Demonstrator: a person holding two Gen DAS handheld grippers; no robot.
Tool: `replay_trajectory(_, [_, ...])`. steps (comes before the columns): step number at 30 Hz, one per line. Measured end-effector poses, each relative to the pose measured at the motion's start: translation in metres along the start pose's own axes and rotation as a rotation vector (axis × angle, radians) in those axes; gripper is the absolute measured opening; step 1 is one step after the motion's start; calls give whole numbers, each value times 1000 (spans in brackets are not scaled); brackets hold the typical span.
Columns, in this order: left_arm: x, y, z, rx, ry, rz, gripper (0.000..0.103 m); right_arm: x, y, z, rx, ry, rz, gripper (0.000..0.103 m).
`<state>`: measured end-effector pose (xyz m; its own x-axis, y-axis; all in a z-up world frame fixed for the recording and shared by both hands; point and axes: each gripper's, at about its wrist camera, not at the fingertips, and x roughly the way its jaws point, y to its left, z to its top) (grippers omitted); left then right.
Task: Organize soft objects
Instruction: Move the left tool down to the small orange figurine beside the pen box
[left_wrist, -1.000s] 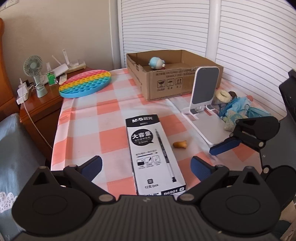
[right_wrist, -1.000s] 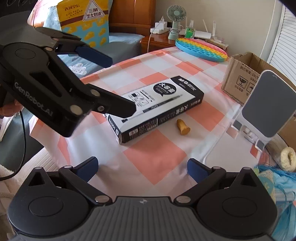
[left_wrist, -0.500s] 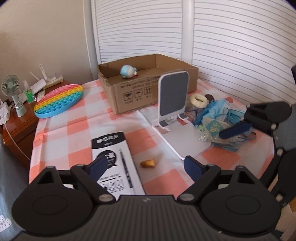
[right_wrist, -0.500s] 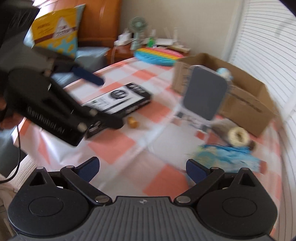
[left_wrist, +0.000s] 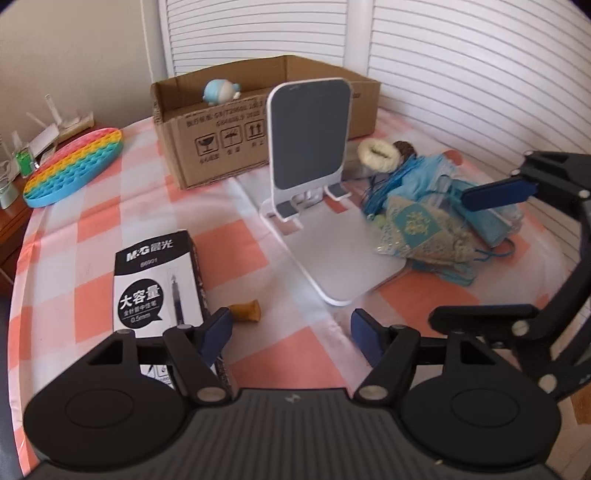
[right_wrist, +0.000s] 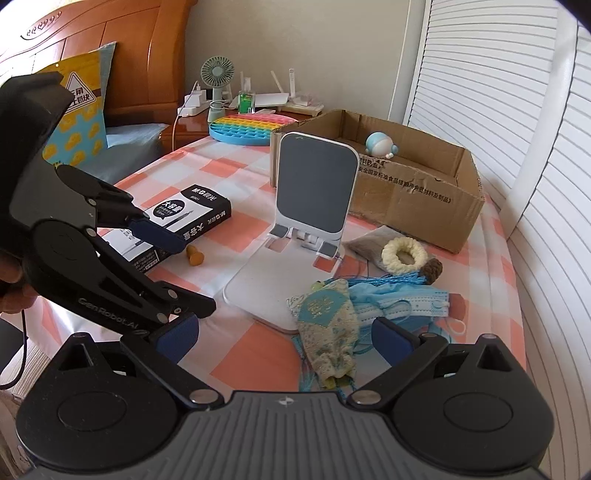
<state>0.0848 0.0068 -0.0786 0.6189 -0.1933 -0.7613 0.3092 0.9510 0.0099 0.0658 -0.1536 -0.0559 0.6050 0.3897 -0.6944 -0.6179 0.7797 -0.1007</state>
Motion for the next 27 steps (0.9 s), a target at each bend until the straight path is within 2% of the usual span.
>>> replay_trajectory(4, [2, 0, 2, -3, 3, 14, 69, 2, 1, -2, 8, 0, 17, 101])
replay_trajectory(9, [8, -2, 6, -12, 9, 22, 70, 1, 1, -1, 2, -8, -13, 101])
replay_trajectory(14, [8, -5, 9, 17, 9, -25, 70, -5, -5, 0, 6, -30, -16, 101])
replay_trajectory(17, [8, -6, 11, 14, 4, -26, 70, -7, -6, 0, 3, -37, -24, 101])
replay_trajectory(27, [4, -4, 13, 27, 15, -9, 59, -8, -6, -1, 13, -53, -6, 101])
